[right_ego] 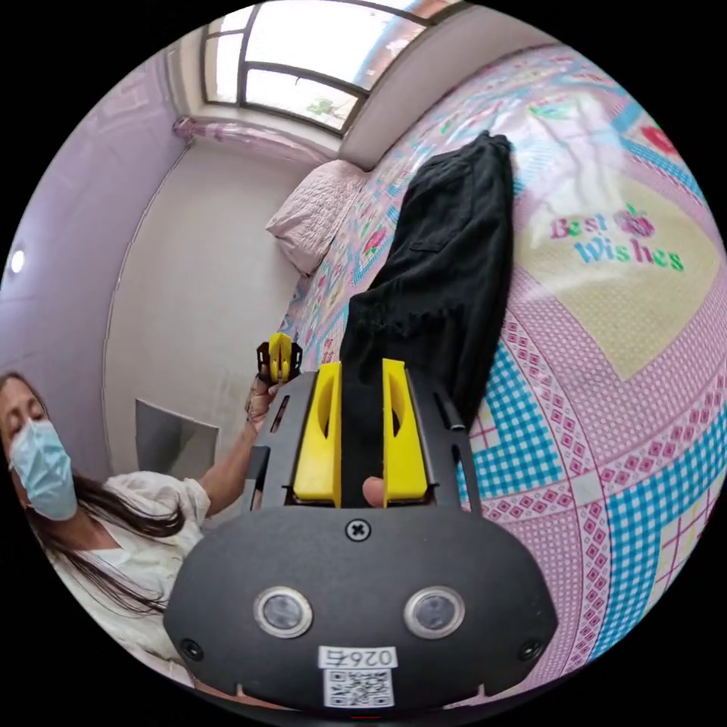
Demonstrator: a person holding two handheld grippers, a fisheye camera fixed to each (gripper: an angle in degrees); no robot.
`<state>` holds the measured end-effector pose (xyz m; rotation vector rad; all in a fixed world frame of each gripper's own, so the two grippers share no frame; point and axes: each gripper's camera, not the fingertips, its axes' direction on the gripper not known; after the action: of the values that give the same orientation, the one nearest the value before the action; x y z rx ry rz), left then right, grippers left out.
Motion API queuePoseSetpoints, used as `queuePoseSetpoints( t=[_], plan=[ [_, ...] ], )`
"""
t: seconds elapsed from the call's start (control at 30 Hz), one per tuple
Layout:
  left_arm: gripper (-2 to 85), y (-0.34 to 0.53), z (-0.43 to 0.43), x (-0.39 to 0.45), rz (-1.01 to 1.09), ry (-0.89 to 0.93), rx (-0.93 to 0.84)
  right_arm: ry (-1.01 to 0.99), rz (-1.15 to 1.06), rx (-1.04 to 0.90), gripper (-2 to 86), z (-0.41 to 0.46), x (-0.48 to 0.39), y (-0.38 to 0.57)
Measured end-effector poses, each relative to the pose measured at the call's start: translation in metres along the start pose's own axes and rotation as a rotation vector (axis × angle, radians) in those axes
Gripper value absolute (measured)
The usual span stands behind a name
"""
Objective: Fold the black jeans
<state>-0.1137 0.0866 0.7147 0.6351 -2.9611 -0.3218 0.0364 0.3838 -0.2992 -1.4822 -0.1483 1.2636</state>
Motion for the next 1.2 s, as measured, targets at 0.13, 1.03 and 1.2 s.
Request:
queuePoseSetpoints(
  t=[0.13, 1.03, 1.2],
  plan=[
    [-0.9, 0.006, 0.075, -0.032, -0.099, -0.272, -0.251, 0.183, -0.119, -0.128, 0.7, 0.058, -0.019, -0.008],
    [18.5, 0.293, 0.072, 0.098, -0.029, -0.611, -0.036, 0.349, -0.039, 0.063, 10.9, 0.065, -0.097, 0.279],
    [16.3, 0.284, 0.084, 0.092, -0.043, -0.602, -0.031, 0.341, -0.013, 0.08, 9.9, 0.077, -0.087, 0.274]
  ],
)
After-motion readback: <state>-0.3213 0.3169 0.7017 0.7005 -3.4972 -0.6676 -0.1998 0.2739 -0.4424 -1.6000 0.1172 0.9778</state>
